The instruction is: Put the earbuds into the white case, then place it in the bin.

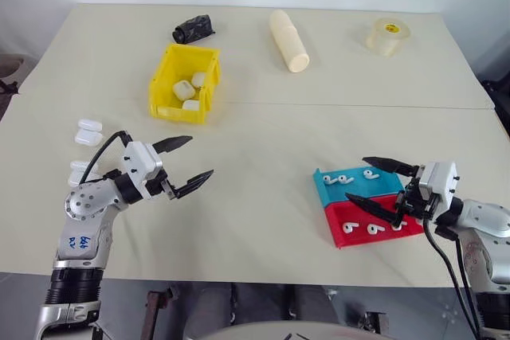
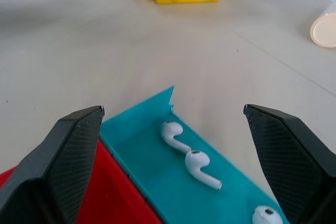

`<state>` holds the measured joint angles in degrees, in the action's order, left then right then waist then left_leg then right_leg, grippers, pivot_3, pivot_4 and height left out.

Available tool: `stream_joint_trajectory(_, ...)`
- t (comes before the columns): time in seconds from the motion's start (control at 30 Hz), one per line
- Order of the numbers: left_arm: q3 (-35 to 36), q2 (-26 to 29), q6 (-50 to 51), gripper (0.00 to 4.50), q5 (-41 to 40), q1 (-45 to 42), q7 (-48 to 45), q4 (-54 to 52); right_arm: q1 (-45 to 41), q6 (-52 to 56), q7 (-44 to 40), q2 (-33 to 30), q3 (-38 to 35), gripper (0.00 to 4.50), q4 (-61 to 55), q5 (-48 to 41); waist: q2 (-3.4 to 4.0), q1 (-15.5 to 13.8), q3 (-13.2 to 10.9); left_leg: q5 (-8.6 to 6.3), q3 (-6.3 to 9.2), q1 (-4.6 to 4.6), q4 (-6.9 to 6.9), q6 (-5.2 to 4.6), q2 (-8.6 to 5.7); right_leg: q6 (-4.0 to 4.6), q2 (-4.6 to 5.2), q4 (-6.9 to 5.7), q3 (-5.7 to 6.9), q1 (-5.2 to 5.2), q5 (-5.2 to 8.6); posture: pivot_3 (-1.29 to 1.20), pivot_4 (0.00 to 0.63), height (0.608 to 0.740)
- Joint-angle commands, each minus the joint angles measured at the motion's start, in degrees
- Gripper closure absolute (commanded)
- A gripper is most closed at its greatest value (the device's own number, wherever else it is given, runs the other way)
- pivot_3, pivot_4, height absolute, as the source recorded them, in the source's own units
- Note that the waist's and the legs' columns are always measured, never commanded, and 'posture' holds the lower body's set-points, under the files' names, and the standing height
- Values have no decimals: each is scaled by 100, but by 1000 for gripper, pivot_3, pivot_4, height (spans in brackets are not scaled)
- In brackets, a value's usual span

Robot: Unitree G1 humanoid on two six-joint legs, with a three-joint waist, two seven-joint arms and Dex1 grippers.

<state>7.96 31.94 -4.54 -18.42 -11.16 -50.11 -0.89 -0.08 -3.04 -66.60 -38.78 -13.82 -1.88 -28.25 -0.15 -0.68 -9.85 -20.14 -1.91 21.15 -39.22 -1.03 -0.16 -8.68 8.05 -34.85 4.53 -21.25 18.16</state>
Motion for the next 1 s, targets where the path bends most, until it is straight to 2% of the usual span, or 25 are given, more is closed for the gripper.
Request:
stream_joint_trajectory(0.03,74,40,-182,0,164,13,193,-66,35,-90,-122,-75,-96,37,-95,-97,0,-4,0,0,0,0,0,0,0,0,-1,0,0,0,0,0,150,740)
stream_joint_trajectory(0.2,478,43,65,0,-30,510,554,-458,-28,-41,-189,35,52,37,-220,-145,1,34,0,-1,-5,0,0,1,6,0,-3,-1,-4,-5,0,0,150,740)
stream_joint_trajectory(0.33,1416,-197,554,0,-283,1628,1394,-1321,-431,24,-193,327,520,37,-496,-186,0,146,-1,-2,-10,-2,2,7,21,0,-10,1,-12,-10,0,0,150,740)
stream_joint_trajectory(0.5,2411,-878,1178,0,-395,3018,2535,-2271,-789,-169,-278,734,919,37,-645,-196,5,91,-4,-3,-7,-2,3,10,22,0,-6,2,-14,-11,0,0,150,740)
stream_joint_trajectory(0.7,2976,-1722,1780,0,-718,3970,3431,-2846,-884,-174,-561,883,1137,37,-832,-432,2,-49,-5,-10,0,1,3,-1,0,0,20,11,-13,-7,0,0,150,740)
stream_joint_trajectory(0.83,3020,-1738,2136,0,-814,3980,3706,-2980,-889,53,-661,814,1150,37,-858,-545,2,-70,-5,-12,0,0,3,-4,-4,1,25,34,-11,-7,0,0,150,740)
stream_joint_trajectory(1.0,3207,-1067,3191,0,-991,3686,4034,-3251,-941,270,-757,683,1129,37,-715,-568,2,-48,-5,-15,-1,0,3,-1,0,3,24,32,-13,-11,1,0,150,740)
